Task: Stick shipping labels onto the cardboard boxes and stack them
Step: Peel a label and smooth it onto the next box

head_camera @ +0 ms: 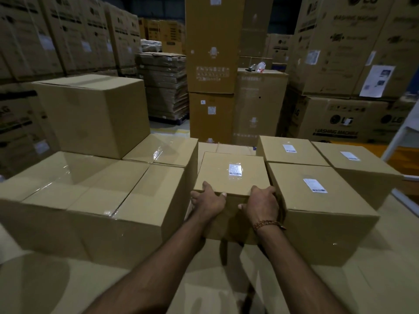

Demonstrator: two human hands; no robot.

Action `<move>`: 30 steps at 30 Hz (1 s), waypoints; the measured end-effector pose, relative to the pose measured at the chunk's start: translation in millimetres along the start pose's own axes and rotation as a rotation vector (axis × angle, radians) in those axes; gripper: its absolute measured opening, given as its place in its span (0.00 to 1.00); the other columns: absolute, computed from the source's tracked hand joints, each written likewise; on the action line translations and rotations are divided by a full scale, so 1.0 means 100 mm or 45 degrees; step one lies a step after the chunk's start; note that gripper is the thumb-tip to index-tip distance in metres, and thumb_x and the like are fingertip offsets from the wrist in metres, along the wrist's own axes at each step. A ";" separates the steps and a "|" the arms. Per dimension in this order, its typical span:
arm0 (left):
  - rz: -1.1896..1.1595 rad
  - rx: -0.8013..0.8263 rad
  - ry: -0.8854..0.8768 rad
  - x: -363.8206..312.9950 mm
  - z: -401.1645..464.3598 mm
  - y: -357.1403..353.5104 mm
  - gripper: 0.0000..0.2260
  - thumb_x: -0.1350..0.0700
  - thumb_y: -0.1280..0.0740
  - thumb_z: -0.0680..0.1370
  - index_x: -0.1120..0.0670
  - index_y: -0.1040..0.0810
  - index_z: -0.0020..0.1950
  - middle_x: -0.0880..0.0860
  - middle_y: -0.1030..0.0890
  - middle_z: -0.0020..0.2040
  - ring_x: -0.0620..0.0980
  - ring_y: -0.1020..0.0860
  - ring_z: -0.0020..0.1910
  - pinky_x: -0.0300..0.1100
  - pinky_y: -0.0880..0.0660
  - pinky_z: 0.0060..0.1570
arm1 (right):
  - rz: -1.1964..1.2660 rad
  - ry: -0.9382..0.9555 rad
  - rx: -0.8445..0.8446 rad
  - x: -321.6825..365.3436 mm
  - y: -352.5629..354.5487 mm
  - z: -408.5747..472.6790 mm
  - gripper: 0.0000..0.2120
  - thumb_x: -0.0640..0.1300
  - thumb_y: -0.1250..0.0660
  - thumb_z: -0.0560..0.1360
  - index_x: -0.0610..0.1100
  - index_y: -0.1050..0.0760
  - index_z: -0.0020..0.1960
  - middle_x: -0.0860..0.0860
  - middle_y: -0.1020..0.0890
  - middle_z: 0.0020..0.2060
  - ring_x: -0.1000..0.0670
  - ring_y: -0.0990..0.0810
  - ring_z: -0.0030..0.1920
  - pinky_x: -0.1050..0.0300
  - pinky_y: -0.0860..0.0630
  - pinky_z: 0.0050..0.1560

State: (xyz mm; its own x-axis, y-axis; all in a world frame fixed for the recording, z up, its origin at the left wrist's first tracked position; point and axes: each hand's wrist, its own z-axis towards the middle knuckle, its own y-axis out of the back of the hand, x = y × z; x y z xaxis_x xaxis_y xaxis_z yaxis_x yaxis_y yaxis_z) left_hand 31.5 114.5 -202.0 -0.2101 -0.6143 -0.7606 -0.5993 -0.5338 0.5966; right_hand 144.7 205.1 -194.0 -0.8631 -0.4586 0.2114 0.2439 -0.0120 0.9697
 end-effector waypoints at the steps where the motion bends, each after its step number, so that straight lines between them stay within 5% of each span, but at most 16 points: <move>1: -0.006 0.017 -0.002 0.03 -0.11 0.03 0.39 0.44 0.34 0.84 0.49 0.54 0.87 0.66 0.53 0.83 0.69 0.45 0.81 0.59 0.37 0.77 | 0.003 -0.001 -0.001 -0.02 0.02 -0.10 0.30 0.58 0.20 0.73 0.44 0.24 0.68 0.32 0.32 0.72 0.40 0.17 0.59 0.47 0.18 0.58; 7: 0.023 0.055 0.005 0.32 -0.73 0.15 0.40 0.40 0.35 0.84 0.49 0.54 0.87 0.67 0.54 0.83 0.69 0.45 0.82 0.59 0.38 0.79 | 0.090 -0.051 -0.018 -0.14 0.18 -0.78 0.27 0.59 0.21 0.74 0.45 0.23 0.65 0.40 0.30 0.67 0.43 0.17 0.54 0.49 0.19 0.55; 11: -0.020 0.080 -0.025 0.56 -1.20 0.27 0.38 0.40 0.35 0.83 0.48 0.52 0.87 0.66 0.54 0.84 0.68 0.44 0.82 0.58 0.38 0.79 | 0.165 -0.123 -0.015 -0.20 0.22 -1.26 0.34 0.66 0.21 0.70 0.44 0.25 0.64 0.39 0.31 0.66 0.39 0.19 0.57 0.45 0.19 0.52; 14: -0.053 0.063 -0.073 0.83 -1.57 0.35 0.36 0.40 0.36 0.84 0.47 0.50 0.87 0.65 0.54 0.84 0.67 0.44 0.82 0.59 0.37 0.78 | 0.290 -0.169 -0.096 -0.21 0.24 -1.68 0.40 0.76 0.31 0.71 0.43 0.26 0.64 0.39 0.30 0.63 0.36 0.21 0.56 0.46 0.22 0.50; 18: -0.090 0.037 -0.148 1.28 -2.07 0.50 0.35 0.41 0.35 0.84 0.44 0.49 0.86 0.60 0.53 0.85 0.65 0.41 0.81 0.61 0.34 0.77 | 0.304 -0.327 -0.249 -0.17 0.24 -2.29 0.43 0.78 0.44 0.76 0.40 0.24 0.66 0.38 0.28 0.61 0.35 0.21 0.55 0.46 0.23 0.49; 22: -0.181 0.060 -0.204 1.65 -2.55 0.71 0.32 0.43 0.35 0.84 0.41 0.46 0.85 0.55 0.51 0.85 0.61 0.42 0.82 0.62 0.31 0.75 | 0.280 -0.432 -0.300 -0.14 0.25 -2.81 0.40 0.74 0.43 0.79 0.38 0.20 0.62 0.37 0.27 0.61 0.36 0.21 0.53 0.49 0.30 0.46; 26: -0.212 0.052 -0.218 1.88 -2.86 0.90 0.30 0.45 0.34 0.84 0.40 0.41 0.84 0.52 0.46 0.84 0.58 0.37 0.80 0.60 0.26 0.71 | 0.258 -0.477 -0.312 -0.12 0.26 -3.17 0.36 0.72 0.38 0.78 0.39 0.21 0.60 0.38 0.26 0.61 0.41 0.27 0.46 0.49 0.26 0.44; 30: -0.141 -0.078 -0.181 2.04 -3.04 0.99 0.33 0.41 0.33 0.83 0.40 0.45 0.84 0.53 0.37 0.77 0.55 0.30 0.71 0.59 0.21 0.64 | 0.249 -0.473 -0.264 -0.13 0.28 -3.38 0.34 0.72 0.35 0.77 0.40 0.20 0.60 0.37 0.25 0.60 0.37 0.23 0.53 0.48 0.27 0.47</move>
State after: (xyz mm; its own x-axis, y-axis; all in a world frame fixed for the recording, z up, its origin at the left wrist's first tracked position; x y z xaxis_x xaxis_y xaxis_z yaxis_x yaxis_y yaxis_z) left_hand 163.8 -240.6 -220.4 -0.2551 -0.4640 -0.8483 -0.5778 -0.6303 0.5185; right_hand 312.1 -89.7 -211.3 -0.8828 -0.1214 0.4538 0.4683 -0.1519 0.8704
